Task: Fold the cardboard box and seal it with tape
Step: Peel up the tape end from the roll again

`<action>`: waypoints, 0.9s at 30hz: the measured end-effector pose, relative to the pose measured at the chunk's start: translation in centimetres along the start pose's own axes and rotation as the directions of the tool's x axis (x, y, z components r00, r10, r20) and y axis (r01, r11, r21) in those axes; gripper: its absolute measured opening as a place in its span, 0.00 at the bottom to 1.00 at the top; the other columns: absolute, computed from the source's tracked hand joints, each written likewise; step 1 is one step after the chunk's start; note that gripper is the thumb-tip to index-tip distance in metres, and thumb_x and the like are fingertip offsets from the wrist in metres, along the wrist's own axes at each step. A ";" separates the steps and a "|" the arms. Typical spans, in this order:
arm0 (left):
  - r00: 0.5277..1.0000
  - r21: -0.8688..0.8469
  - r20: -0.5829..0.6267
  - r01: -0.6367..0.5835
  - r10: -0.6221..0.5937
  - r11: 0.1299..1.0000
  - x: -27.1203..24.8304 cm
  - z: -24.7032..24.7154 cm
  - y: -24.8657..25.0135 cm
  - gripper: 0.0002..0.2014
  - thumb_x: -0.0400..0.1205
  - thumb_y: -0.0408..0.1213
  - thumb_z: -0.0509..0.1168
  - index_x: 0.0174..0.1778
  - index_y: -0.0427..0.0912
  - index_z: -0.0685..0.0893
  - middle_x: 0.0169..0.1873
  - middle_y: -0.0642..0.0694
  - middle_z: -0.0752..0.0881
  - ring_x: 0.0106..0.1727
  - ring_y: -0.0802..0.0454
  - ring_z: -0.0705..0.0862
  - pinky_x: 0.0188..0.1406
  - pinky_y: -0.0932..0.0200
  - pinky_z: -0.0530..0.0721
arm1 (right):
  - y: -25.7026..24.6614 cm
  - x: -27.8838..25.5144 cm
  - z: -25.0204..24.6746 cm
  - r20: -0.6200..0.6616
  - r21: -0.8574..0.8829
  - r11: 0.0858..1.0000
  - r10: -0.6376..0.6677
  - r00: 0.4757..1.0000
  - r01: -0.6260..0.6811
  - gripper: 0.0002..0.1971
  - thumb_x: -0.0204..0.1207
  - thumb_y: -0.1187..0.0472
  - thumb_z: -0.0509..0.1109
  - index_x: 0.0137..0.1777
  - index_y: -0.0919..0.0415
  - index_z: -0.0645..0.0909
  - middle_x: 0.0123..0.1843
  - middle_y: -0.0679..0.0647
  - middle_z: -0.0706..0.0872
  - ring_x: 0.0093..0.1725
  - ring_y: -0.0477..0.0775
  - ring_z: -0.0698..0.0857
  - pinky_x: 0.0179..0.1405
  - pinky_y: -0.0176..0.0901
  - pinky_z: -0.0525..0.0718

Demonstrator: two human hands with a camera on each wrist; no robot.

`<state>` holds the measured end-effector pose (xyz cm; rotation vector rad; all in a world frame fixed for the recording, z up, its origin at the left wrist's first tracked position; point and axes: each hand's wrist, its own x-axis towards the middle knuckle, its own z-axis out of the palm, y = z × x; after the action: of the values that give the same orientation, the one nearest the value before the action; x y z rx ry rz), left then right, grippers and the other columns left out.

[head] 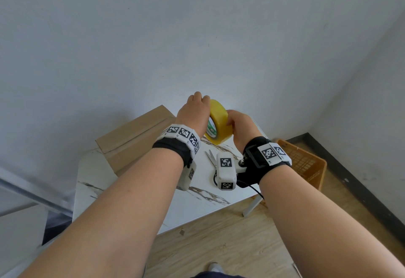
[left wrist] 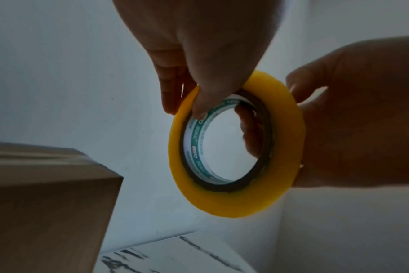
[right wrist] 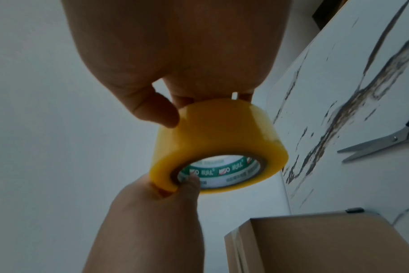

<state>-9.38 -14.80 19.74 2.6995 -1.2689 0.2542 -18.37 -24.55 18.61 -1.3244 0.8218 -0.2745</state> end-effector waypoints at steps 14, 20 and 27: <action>0.996 -0.529 0.086 0.029 0.020 0.848 0.1 0.5 -0.4 0.27 0.80 0.21 0.56 0.73 0.47 0.78 0.74 0.48 0.75 0.75 0.51 0.73 0.75 0.59 0.69 | 0.5 -0.1 -1.3 0.034 -0.209 0.969 -0.127 0.991 0.131 0.12 0.73 0.71 0.64 0.51 0.60 0.84 0.45 0.58 0.82 0.46 0.57 0.78 0.40 0.44 0.73; 1.000 -0.467 0.026 0.007 0.005 0.884 -0.6 0.9 0.1 0.22 0.83 0.26 0.57 0.72 0.45 0.79 0.73 0.49 0.77 0.75 0.51 0.73 0.76 0.60 0.67 | 0.8 0.1 -1.0 0.003 -0.193 0.974 -0.121 0.993 0.119 0.12 0.75 0.72 0.64 0.55 0.60 0.84 0.48 0.60 0.83 0.49 0.58 0.79 0.49 0.46 0.74; 0.996 -0.322 0.046 -0.053 0.072 0.945 -0.9 0.8 0.6 0.22 0.80 0.22 0.56 0.67 0.42 0.82 0.67 0.42 0.82 0.67 0.44 0.80 0.67 0.49 0.78 | 1.3 -0.1 -0.9 0.008 -0.263 0.959 -0.110 0.994 0.108 0.14 0.78 0.68 0.65 0.62 0.63 0.83 0.54 0.59 0.85 0.52 0.58 0.80 0.52 0.49 0.76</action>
<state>-10.28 -14.68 18.78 2.4089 -1.2858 -0.0232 -19.40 -24.84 17.47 -1.6226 0.8123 -0.2628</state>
